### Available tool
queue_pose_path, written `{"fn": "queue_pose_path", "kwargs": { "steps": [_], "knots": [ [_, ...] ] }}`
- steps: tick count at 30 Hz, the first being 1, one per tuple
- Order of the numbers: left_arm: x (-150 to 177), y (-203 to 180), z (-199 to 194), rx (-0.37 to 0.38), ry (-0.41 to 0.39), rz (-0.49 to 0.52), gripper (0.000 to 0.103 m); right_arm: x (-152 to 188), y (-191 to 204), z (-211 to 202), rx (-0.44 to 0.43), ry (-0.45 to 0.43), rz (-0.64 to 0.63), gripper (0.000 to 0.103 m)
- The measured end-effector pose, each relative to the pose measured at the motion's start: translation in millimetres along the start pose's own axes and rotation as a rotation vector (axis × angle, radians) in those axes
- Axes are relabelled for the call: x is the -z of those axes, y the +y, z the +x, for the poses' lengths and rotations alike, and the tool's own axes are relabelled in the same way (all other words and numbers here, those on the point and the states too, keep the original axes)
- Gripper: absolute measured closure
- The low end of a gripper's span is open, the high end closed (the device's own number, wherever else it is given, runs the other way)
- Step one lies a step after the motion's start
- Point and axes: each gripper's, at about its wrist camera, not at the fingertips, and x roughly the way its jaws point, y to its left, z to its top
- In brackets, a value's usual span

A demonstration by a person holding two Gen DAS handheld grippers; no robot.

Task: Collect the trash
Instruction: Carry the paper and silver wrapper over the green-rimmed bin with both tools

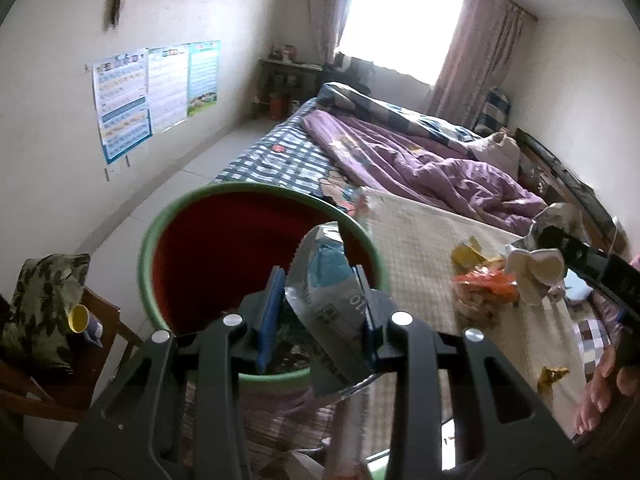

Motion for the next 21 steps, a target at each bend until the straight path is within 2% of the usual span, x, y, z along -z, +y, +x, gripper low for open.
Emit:
{"fn": "queue_pose_path", "kwargs": {
  "steps": [4,8,13,21],
  "knots": [
    [-6.8,15.7,5.3,-0.025,-0.001,-0.015,0.070,-7.7,15.3,12.1,-0.016,-0.010,-0.037,0.068],
    [-12.6,33.2,13.3,-0.043,0.009,-0.039,0.070,-10.1,26.5,28.9,-0.044,0.017,-0.075,0.067],
    [-10.1,31.5,23.4,-0.040,0.033,-0.011,0.070,-4.2,29.2,48.0,-0.082,0.077,-0.078,0.067],
    [-9.9,36.8,37.1,-0.034,0.059,-0.019,0.070,-4.5,30.1,60.2,-0.085,0.096,-0.084,0.067]
  ]
}}
